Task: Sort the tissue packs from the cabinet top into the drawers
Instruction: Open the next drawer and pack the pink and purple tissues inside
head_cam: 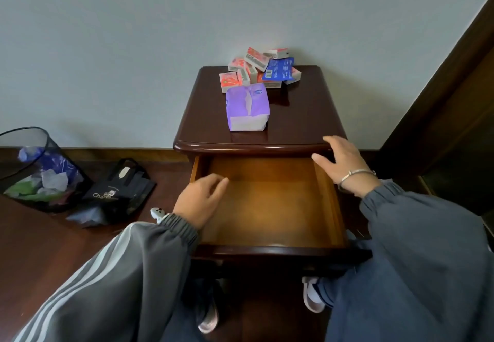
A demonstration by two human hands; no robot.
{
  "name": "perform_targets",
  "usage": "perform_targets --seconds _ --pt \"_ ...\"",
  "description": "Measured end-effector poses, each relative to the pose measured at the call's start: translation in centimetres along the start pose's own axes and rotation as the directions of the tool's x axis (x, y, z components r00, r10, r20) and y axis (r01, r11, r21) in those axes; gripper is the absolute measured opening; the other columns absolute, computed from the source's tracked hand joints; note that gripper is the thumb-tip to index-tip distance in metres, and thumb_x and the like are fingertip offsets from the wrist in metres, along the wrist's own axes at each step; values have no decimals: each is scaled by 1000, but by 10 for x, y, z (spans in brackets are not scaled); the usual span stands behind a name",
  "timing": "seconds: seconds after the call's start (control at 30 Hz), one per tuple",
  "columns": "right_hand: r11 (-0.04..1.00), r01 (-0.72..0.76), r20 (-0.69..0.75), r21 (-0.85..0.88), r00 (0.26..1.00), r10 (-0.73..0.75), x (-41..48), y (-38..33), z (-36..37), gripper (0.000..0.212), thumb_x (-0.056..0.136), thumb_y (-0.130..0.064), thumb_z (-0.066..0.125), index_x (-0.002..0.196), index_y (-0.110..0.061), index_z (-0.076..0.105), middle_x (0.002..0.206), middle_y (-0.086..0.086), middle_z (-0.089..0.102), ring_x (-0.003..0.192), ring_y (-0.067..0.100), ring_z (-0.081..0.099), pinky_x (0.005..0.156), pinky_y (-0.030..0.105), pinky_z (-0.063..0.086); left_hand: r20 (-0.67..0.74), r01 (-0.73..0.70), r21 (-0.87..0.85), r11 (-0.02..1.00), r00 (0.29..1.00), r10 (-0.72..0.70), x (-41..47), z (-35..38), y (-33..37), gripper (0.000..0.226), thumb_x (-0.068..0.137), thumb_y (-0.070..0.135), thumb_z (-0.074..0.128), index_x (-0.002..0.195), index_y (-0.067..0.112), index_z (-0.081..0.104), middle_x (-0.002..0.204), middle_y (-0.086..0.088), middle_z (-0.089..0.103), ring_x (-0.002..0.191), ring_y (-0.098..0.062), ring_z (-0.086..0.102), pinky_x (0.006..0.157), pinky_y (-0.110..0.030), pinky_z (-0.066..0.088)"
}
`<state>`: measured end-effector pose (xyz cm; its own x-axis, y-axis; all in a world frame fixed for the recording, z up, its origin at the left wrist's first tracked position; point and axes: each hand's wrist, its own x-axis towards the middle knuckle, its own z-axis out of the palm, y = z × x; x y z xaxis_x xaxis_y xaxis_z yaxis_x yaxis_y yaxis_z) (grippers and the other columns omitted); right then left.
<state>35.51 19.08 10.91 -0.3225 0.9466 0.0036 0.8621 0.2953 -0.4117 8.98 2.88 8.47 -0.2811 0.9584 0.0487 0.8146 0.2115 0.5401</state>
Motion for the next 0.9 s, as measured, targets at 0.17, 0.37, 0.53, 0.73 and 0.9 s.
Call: perform_targets --seconds 0.17,0.37,0.53,0.73,0.9 --pt "994 -58 -26 -96 998 56 75 -20 17 72 91 -54 43 149 -18 17 158 8 12 146 28 5 117 49 15 -222 10 -136 991 974 -40 74 -17 13 25 97 31 47 108 15 62 103 -2 65 96 -18 59 80 -25 40" --pt "964 -171 47 -204 982 185 132 -26 40 78 88 -67 30 150 -24 8 159 4 2 146 27 -5 115 55 5 -236 125 -112 986 960 -149 152 -29 7 42 96 34 46 130 11 49 130 -12 51 119 -27 49 103 -43 40" --pt "954 -163 85 -252 978 190 165 -23 47 81 84 -74 18 150 -29 4 159 0 -4 146 24 -8 113 59 1 -210 216 -133 967 948 -240 212 -33 6 61 90 49 49 138 12 40 140 -12 43 128 -29 43 107 -47 35" --pt "948 -135 23 -290 989 147 175 -18 52 82 81 -77 12 149 -32 4 159 -2 0 147 24 -4 112 59 2 -80 337 -221 915 929 -362 295 -28 25 102 72 74 56 148 17 20 151 -13 24 138 -33 31 111 -48 29" --pt "945 -130 -48 -301 991 121 172 -21 55 78 83 -74 16 149 -31 10 159 -1 6 146 25 2 112 60 7 70 412 -223 884 911 -407 345 -15 43 122 60 74 70 152 25 5 158 -13 -3 142 -41 21 112 -51 28"
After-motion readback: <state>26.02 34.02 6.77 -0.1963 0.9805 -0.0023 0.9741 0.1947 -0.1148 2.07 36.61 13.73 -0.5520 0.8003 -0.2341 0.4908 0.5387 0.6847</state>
